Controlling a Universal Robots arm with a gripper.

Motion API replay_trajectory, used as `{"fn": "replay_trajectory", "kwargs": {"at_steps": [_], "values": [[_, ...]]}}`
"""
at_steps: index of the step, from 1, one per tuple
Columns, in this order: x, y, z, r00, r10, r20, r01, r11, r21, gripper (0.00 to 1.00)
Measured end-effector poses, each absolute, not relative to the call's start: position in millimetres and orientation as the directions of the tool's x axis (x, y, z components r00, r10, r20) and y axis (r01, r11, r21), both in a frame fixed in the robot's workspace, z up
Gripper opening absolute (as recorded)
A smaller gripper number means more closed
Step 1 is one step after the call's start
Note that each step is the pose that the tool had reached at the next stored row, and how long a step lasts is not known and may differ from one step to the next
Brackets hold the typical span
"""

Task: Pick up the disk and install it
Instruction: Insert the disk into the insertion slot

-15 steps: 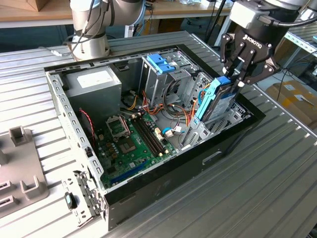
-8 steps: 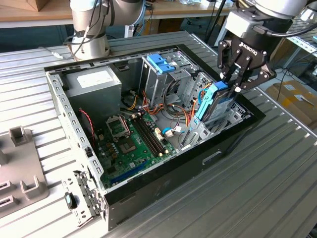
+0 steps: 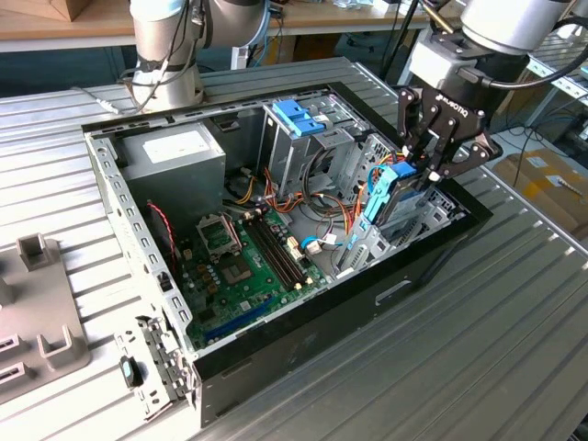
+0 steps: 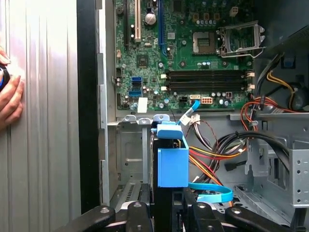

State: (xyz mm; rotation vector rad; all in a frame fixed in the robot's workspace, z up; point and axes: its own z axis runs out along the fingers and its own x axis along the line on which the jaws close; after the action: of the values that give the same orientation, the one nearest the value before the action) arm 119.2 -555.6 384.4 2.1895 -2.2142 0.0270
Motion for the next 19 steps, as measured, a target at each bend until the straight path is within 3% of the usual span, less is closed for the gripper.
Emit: {"fn": "replay_trajectory", "kwargs": {"at_steps": [19], "values": [[119.3, -556.1, 357.1, -0.011, -0.999, 0.032, -1.000, 0.011, 0.007, 0.36]]}}
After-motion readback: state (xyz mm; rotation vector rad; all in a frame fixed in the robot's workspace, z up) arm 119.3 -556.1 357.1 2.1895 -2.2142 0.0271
